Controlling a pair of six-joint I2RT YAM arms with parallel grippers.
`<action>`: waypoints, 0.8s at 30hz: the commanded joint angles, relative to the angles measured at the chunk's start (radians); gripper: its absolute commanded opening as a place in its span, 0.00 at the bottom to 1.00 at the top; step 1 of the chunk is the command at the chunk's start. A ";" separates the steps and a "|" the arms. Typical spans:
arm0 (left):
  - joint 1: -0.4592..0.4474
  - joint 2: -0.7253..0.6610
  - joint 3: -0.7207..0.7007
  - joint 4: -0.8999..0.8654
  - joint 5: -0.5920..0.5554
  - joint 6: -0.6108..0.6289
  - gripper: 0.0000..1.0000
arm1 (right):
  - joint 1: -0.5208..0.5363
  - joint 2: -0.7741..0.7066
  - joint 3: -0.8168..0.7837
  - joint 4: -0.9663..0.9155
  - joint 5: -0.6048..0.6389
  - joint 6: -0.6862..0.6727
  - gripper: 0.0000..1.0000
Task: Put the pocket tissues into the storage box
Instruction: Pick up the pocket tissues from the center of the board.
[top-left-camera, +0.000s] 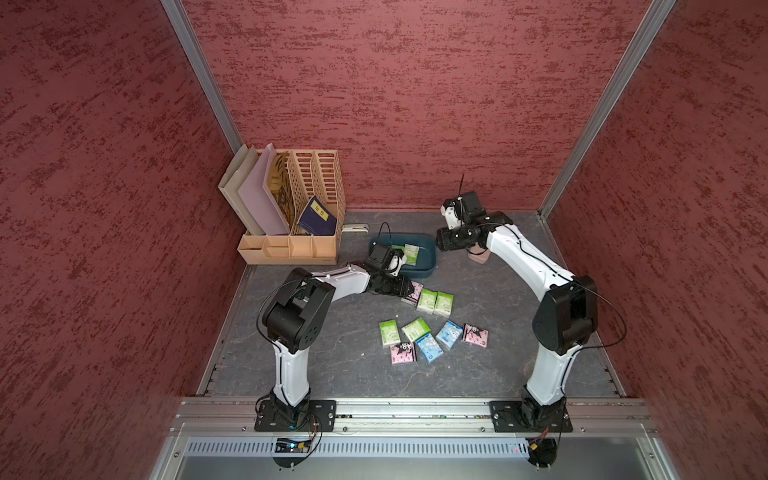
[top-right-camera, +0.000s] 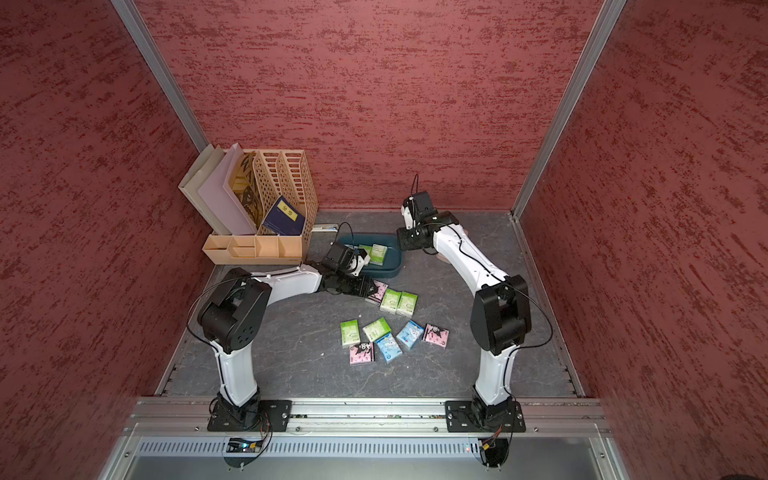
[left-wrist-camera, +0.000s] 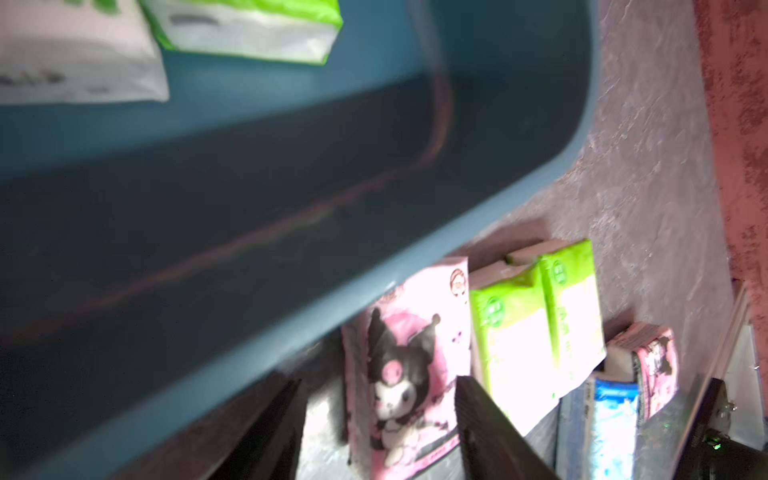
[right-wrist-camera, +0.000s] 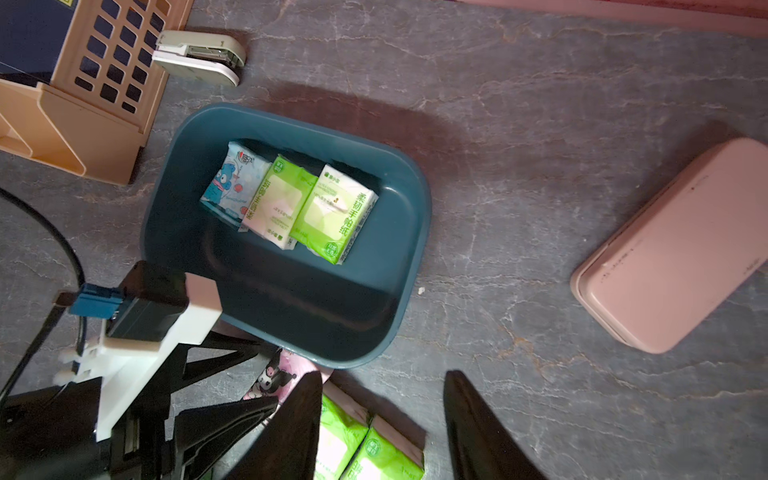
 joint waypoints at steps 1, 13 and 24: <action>-0.005 0.023 0.022 -0.022 0.020 0.008 0.52 | -0.006 -0.038 -0.012 -0.011 -0.016 -0.009 0.52; -0.006 0.067 0.077 -0.112 0.045 0.026 0.23 | -0.015 -0.089 -0.060 -0.001 -0.007 -0.005 0.52; 0.003 -0.045 0.015 -0.108 0.025 0.049 0.00 | -0.018 -0.092 -0.053 0.006 -0.037 0.001 0.52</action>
